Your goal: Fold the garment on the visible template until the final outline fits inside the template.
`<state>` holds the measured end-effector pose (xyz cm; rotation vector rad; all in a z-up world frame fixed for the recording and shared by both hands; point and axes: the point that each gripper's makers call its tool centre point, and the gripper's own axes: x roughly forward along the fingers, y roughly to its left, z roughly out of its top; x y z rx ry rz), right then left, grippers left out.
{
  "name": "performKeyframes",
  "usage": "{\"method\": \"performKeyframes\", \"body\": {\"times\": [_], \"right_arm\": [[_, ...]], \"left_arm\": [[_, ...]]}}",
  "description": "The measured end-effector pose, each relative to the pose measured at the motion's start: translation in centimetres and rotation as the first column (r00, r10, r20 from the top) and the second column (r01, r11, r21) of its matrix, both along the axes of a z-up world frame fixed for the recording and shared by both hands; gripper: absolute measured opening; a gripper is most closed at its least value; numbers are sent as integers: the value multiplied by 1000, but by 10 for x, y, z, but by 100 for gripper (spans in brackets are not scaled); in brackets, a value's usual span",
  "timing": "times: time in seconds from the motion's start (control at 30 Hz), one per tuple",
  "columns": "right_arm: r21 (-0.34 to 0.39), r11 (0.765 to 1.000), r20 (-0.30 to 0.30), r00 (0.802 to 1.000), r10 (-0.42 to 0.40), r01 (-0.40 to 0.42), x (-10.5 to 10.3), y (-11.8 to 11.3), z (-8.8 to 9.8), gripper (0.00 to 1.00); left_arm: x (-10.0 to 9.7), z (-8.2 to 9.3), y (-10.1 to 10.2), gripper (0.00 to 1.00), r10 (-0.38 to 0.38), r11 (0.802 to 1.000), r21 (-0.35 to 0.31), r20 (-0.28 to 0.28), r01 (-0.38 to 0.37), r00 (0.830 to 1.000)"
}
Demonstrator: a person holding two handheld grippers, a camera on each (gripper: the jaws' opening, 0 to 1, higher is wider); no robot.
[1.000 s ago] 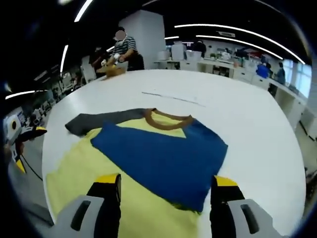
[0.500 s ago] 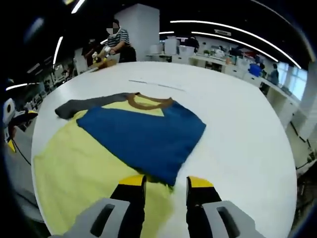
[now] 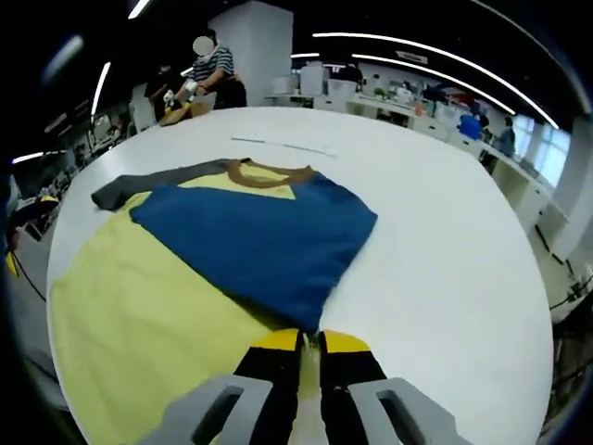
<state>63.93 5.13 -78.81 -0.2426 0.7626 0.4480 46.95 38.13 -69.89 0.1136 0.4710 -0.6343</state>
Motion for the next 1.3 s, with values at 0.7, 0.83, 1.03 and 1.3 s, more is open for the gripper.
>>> {"method": "performKeyframes", "body": {"times": [0.7, 0.83, 1.03, 1.3], "right_arm": [[2, 998, -12, 998, -65, 65, -3, -28, -1, 0], [-5, 998, -14, 997, -69, 69, -4, -35, -2, 0], [-4, 998, -18, 998, -66, 66, -4, -42, -3, 0], [141, 987, -3, 997, -82, 82, -7, -30, 11, 19]], "left_arm": [[1, -4, 8, 99, 24, 1000, 18, -6, -24, 1000], [2, -4, 6, 99, 20, 1000, 19, -6, -19, 1000], [2, -2, 6, 99, 25, 1000, 19, -6, -25, 1000], [4, -3, 12, 99, 41, 999, 8, -8, -40, 999]]}}
